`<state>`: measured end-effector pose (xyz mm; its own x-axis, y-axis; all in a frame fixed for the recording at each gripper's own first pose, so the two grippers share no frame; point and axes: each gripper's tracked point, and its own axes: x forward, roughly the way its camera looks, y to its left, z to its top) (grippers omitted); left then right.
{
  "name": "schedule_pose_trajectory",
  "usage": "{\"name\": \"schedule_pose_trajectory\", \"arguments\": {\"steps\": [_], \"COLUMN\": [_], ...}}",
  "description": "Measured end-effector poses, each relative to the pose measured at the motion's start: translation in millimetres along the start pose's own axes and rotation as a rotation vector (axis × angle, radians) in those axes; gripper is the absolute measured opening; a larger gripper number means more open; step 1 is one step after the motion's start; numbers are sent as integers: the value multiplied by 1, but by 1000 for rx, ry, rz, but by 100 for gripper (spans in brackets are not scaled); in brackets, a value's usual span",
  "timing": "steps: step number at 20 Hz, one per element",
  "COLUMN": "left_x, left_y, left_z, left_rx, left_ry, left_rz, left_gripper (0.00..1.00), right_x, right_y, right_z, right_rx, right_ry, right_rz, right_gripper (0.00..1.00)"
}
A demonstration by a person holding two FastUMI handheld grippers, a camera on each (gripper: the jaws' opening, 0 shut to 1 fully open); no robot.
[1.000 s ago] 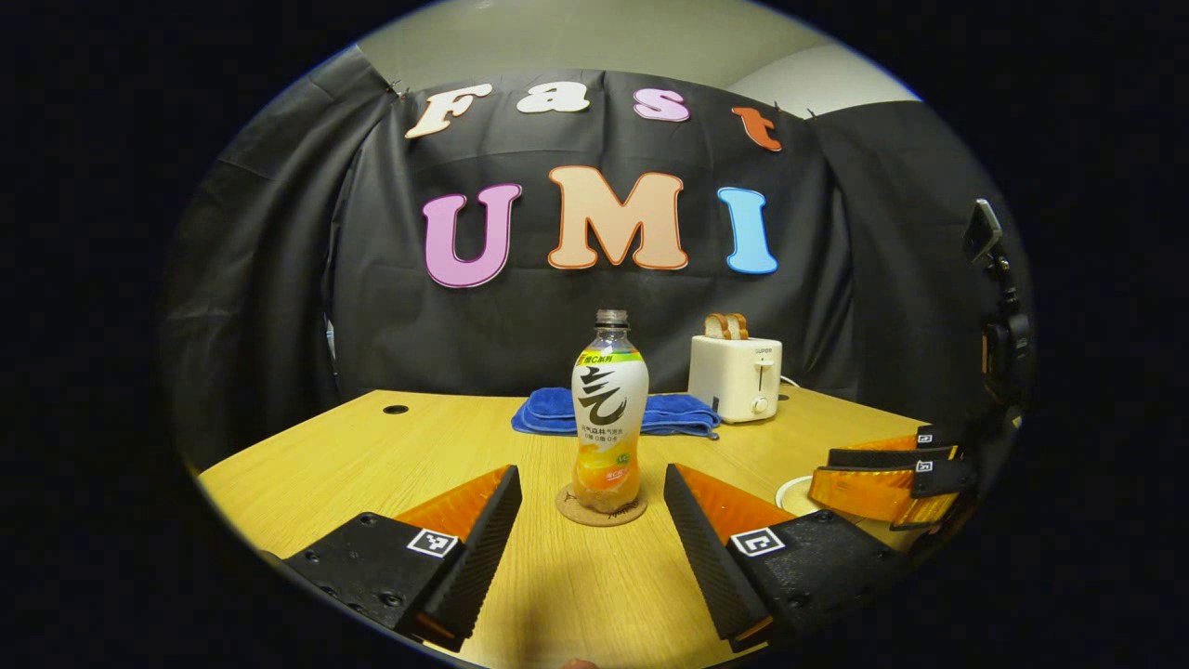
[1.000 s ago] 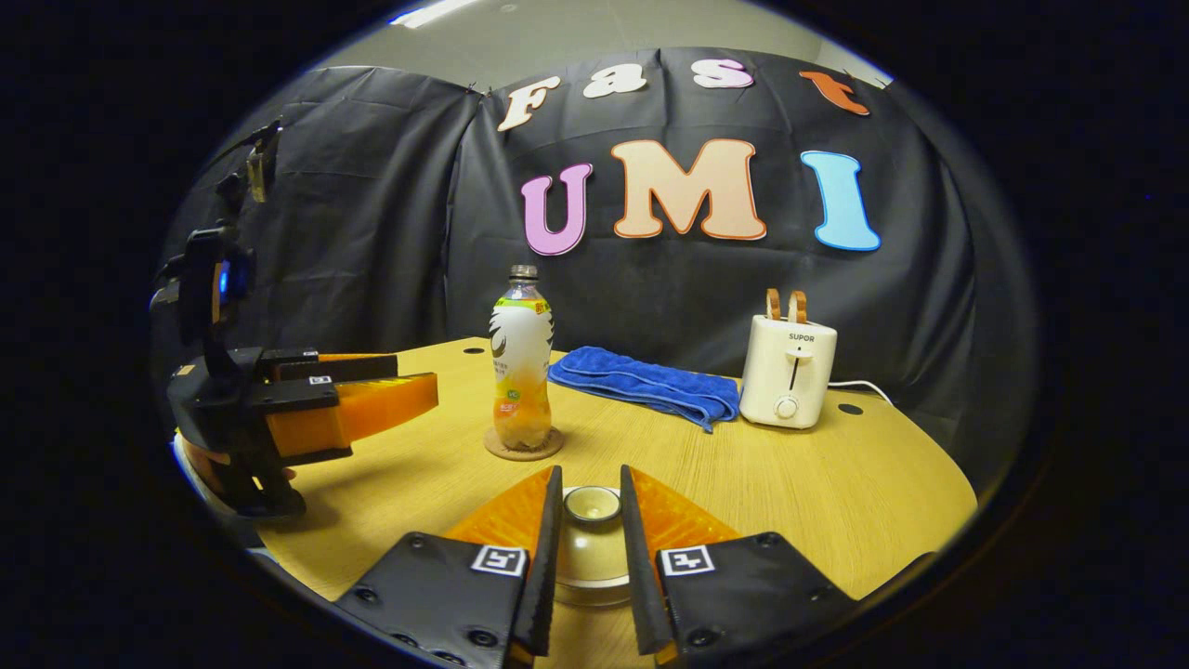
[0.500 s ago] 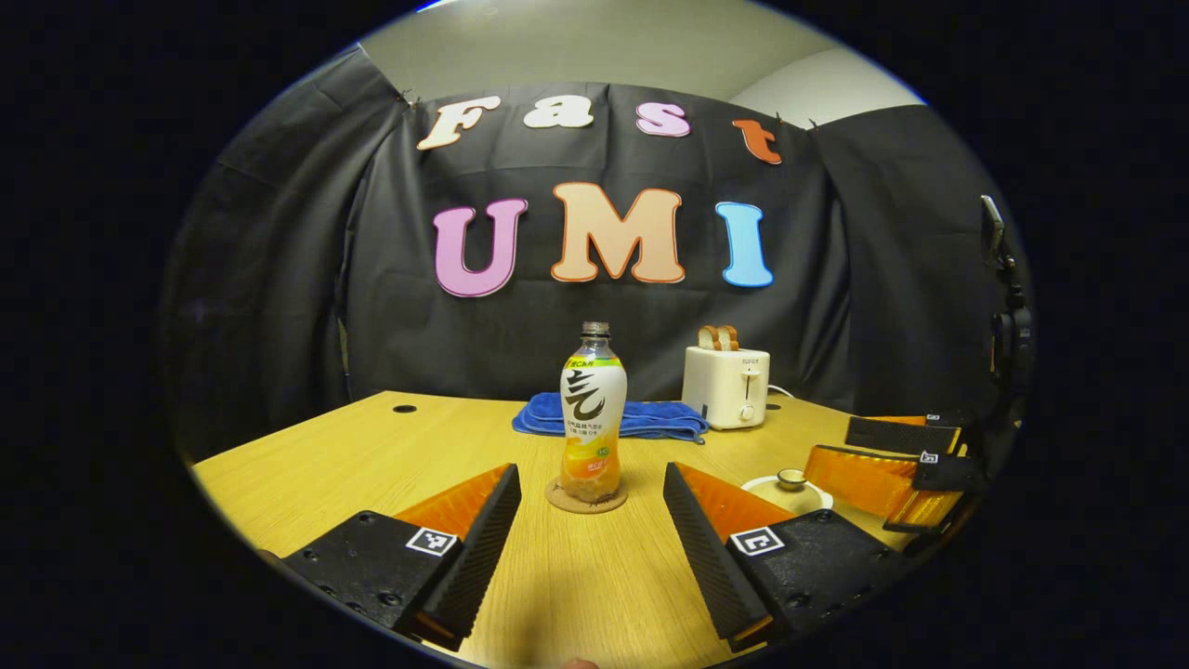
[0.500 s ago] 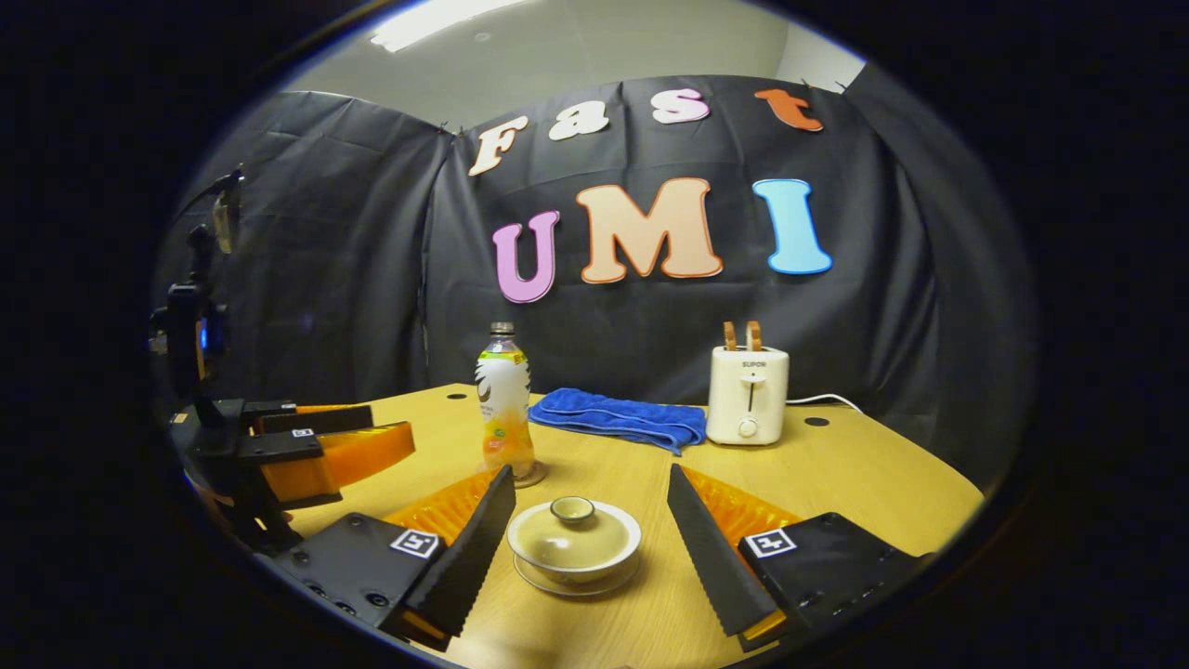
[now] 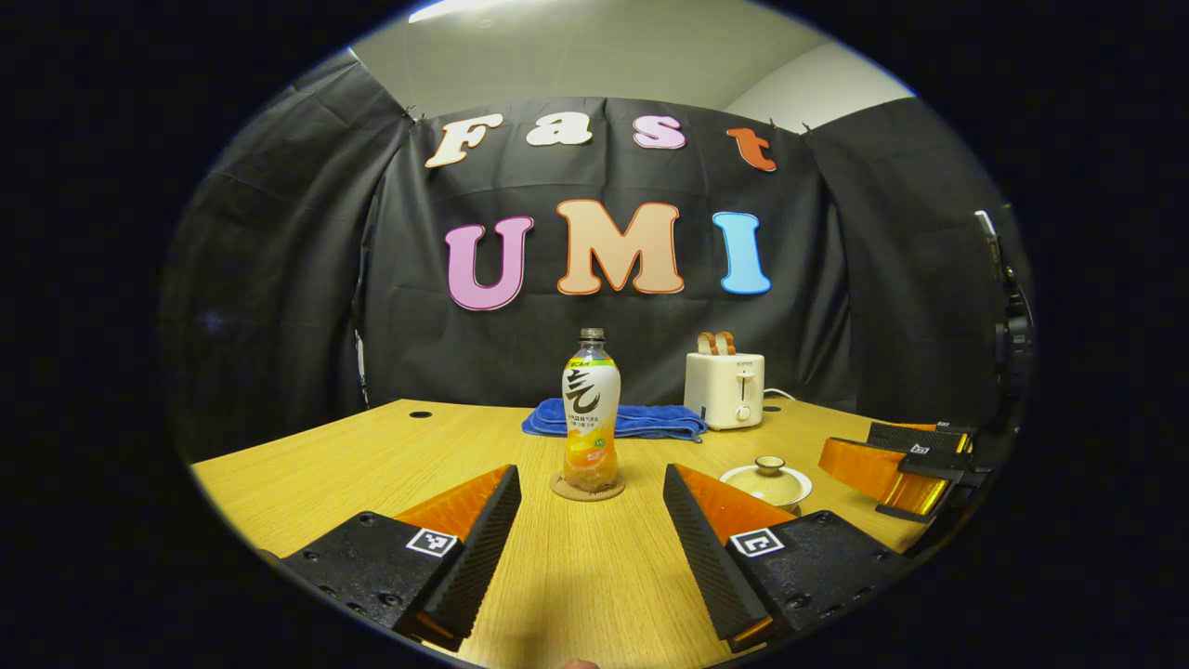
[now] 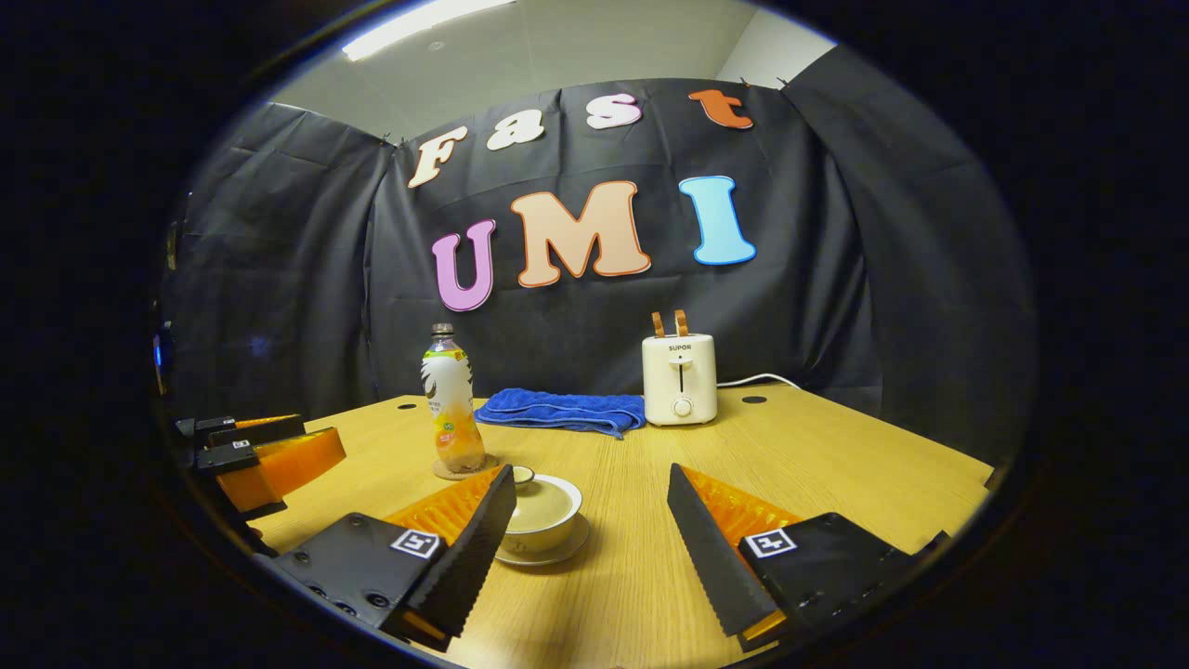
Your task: Open the teacup lid with one hand, grasp the water bottle and pour water into the teacup with the other hand; after pouring, place the water bottle on the coaster and then close the teacup lid.
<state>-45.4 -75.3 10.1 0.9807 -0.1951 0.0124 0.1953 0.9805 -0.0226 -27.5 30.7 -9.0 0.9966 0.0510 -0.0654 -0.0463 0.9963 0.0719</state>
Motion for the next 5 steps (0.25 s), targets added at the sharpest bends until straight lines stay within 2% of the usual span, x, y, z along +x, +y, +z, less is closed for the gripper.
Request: {"name": "schedule_pose_trajectory", "arguments": {"steps": [5], "left_x": [-2], "left_y": [-2], "left_z": [-12], "left_rx": [21], "left_ry": [14], "left_rz": [14], "left_gripper": [91], "right_x": [-5], "right_y": [-1], "right_z": [7], "right_rx": [-37], "right_ry": [-44], "right_rz": [-24], "right_gripper": [100]}}
